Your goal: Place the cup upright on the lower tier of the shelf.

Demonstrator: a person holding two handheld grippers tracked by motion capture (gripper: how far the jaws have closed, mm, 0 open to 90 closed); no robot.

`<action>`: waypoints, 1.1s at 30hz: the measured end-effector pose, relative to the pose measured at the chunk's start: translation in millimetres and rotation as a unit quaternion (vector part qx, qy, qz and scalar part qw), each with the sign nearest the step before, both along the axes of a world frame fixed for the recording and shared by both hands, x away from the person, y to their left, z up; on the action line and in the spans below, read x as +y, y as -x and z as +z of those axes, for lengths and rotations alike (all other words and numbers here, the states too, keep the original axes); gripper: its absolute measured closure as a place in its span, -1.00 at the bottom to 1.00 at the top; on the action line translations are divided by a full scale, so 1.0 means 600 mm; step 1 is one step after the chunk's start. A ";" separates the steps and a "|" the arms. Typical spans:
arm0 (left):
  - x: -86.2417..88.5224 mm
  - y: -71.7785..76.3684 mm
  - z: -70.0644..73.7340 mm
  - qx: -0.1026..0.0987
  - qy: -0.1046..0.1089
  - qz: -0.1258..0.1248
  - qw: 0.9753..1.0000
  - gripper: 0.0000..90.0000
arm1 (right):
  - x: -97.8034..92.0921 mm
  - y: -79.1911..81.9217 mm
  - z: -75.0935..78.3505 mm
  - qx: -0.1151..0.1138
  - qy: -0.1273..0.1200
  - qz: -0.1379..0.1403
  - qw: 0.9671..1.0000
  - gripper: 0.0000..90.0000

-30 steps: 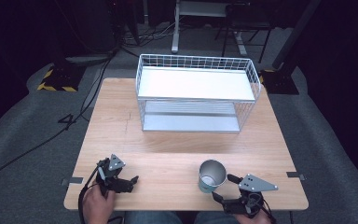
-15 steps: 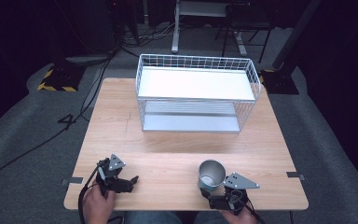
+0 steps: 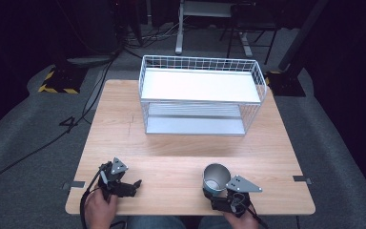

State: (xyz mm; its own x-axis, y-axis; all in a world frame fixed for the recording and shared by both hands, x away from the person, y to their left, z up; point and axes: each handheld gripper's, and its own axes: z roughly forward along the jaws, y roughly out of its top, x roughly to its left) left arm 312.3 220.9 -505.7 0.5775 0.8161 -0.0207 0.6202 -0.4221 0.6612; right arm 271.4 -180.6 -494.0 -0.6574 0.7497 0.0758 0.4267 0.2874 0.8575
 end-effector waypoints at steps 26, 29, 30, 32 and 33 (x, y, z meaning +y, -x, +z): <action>0.000 0.000 0.000 0.001 0.001 0.001 1.000 -1.00 | -0.009 -0.029 0.046 -0.006 -0.022 -0.009 1.000 -0.52; 0.000 0.000 0.000 0.001 0.002 0.001 1.000 -1.00 | -0.007 -0.038 0.052 -0.004 -0.026 -0.011 1.000 -0.52; 0.000 0.000 0.000 -0.001 -0.001 0.001 1.000 -1.00 | -0.007 -0.038 0.052 -0.004 -0.026 -0.011 1.000 -0.52; -0.001 0.001 0.000 0.000 0.000 0.001 1.000 -1.00 | -0.005 -0.047 0.057 -0.004 -0.025 -0.010 1.000 -0.52; -0.001 0.001 0.000 0.001 0.000 0.000 1.000 -1.00 | -0.004 -0.056 0.062 -0.002 -0.027 -0.012 1.000 -0.52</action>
State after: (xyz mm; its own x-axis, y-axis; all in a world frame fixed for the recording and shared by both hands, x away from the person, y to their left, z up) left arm 311.4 220.5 -505.6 0.5781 0.8156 -0.0230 0.6218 -0.4221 0.6596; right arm 304.9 -183.2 -457.0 -0.6389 0.7608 0.1141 0.4302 0.2304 0.8728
